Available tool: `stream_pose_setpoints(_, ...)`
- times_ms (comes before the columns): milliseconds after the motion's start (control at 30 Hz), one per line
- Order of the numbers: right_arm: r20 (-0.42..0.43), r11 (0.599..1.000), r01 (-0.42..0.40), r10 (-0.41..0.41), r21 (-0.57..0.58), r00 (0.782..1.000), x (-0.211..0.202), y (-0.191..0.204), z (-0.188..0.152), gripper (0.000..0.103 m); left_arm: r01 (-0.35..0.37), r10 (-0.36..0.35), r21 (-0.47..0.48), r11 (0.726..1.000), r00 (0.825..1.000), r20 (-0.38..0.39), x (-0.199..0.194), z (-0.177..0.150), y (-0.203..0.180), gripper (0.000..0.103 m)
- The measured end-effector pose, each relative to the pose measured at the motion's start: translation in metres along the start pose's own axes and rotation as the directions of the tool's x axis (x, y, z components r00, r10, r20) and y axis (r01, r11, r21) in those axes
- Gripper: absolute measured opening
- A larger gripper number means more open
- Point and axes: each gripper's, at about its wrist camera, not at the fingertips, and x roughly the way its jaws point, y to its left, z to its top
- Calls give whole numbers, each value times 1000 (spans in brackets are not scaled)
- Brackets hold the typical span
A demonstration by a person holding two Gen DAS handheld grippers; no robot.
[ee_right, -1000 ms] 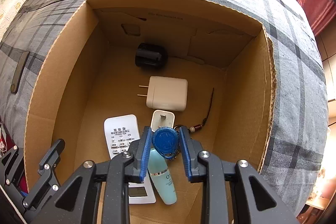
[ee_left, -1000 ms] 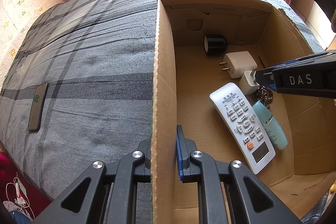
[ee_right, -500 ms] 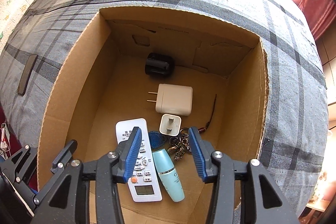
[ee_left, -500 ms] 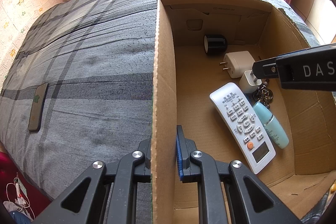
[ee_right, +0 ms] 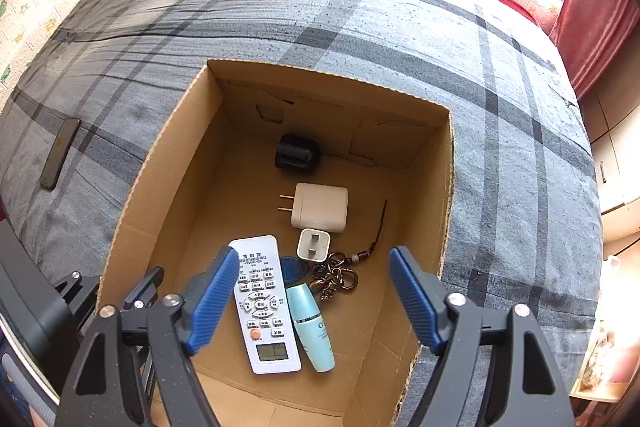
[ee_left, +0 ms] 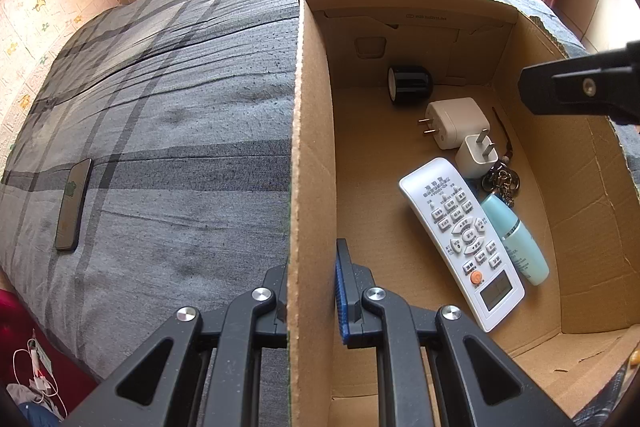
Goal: Organize rigid objects
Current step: 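Withdraw the right gripper from the box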
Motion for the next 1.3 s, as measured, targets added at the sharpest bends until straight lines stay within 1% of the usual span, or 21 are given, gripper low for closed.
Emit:
stream_pose_setpoints(133,15,1000,1,-1,19,1000,-10,-4,-3,95,-3,3,2,1000,1000,1,0,0,0,15)
stream_pose_setpoints(167,17,1000,0,0,22,1000,-12,-5,-4,99,-4,4,3,1000,1000,1,-1,0,0,15)
stream_pose_setpoints(267,32,1000,4,-5,30,999,-17,-7,-8,103,-4,4,3,1000,1000,1,-1,0,0,15)
stream_pose_setpoints(633,57,997,5,-9,75,998,-35,-22,-23,103,-5,5,0,1000,1000,-3,-2,1,1,15)
stream_pose_setpoints(767,70,995,-7,0,99,998,-41,-29,-26,103,-14,14,3,1000,1000,0,-5,2,0,17)
stream_pose_setpoints(833,76,995,-8,1,104,997,-45,-31,-28,103,-28,27,5,1000,1000,11,-10,2,-1,30)
stream_pose_setpoints(867,79,995,-9,1,103,997,-47,-32,-29,103,-32,32,1,999,999,17,-13,3,-1,45)
stream_pose_setpoints(900,82,995,-9,0,104,997,-49,-33,-30,103,-31,32,-4,999,999,23,-16,3,-1,58)
stream_pose_setpoints(933,86,994,-9,-1,105,996,-51,-34,-31,103,-30,30,-9,1000,999,34,-20,4,-1,61)
stream_pose_setpoints(1033,100,994,-12,1,107,995,-59,-36,-36,103,-35,36,-15,999,998,55,-33,5,0,64)
stream_pose_setpoints(1100,109,994,-12,1,109,994,-64,-37,-40,103,-37,38,-17,999,998,54,-40,6,-1,82)
stream_pose_setpoints(1167,118,994,-12,-1,109,993,-70,-38,-44,103,-26,28,-23,999,997,76,-51,5,-3,87)
stream_pose_setpoints(1233,128,994,-9,-5,108,992,-75,-39,-48,103,-17,18,-17,1000,996,89,-60,5,-7,88)
stream_pose_setpoints(1300,136,994,-3,-12,107,991,-81,-40,-52,103,-5,5,-2,1000,996,88,-68,4,-10,95)
